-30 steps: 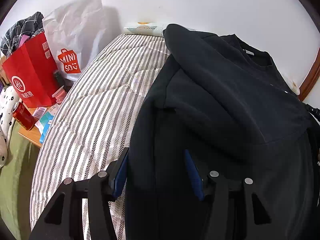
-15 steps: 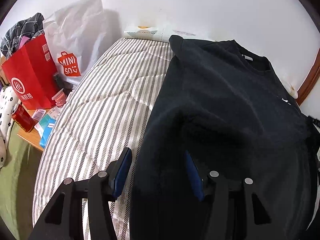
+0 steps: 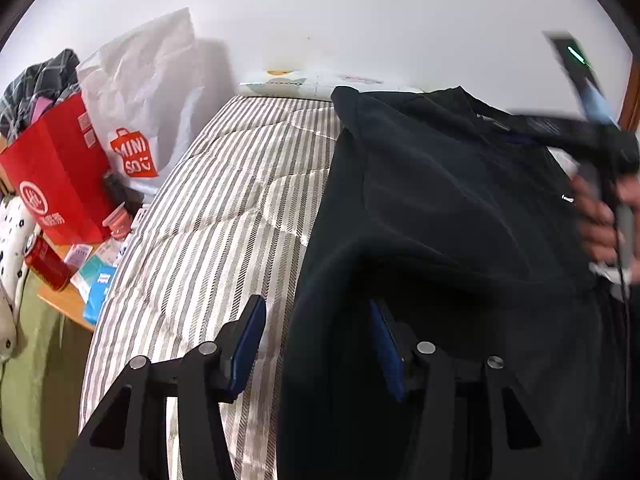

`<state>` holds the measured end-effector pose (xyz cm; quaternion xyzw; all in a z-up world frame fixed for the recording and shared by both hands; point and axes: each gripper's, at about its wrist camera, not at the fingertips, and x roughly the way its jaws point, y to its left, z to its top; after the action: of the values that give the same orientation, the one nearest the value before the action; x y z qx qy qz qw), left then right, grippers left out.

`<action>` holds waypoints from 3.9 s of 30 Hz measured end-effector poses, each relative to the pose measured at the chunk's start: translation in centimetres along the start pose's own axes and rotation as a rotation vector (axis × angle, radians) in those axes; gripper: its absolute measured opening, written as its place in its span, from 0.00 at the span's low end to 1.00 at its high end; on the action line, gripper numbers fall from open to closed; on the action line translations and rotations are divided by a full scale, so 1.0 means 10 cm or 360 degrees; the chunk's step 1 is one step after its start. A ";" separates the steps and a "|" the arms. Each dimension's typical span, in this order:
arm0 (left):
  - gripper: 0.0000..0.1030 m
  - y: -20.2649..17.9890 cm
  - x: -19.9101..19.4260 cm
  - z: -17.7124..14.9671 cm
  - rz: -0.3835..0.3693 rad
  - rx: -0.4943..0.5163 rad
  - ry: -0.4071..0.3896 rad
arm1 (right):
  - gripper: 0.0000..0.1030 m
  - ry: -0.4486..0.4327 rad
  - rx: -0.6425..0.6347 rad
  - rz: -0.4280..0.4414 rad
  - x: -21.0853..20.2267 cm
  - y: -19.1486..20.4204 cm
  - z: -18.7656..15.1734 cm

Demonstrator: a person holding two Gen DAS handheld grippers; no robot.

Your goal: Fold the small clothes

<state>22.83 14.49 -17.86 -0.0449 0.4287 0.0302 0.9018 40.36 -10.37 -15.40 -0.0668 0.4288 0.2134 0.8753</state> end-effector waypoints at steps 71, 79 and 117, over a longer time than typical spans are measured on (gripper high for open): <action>0.62 -0.29 -0.24 -0.17 -0.0047 -0.0060 0.0093 | 0.68 -0.0011 0.0559 -0.1018 -2.32 -2.33 -2.37; 0.65 -0.52 -0.41 -0.38 -0.0086 -0.0109 0.0093 | 0.77 0.0158 0.0734 -0.1100 -2.77 -2.99 -3.31; 0.73 -0.43 -0.39 -0.84 0.0068 0.0080 0.0056 | 0.08 -0.0463 0.0427 -0.0684 -2.87 -1.68 -1.28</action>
<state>14.30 9.31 -19.84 -0.0137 0.4461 0.0379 0.8941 22.83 -38.35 -2.14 -0.0084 0.2992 -0.0283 0.9537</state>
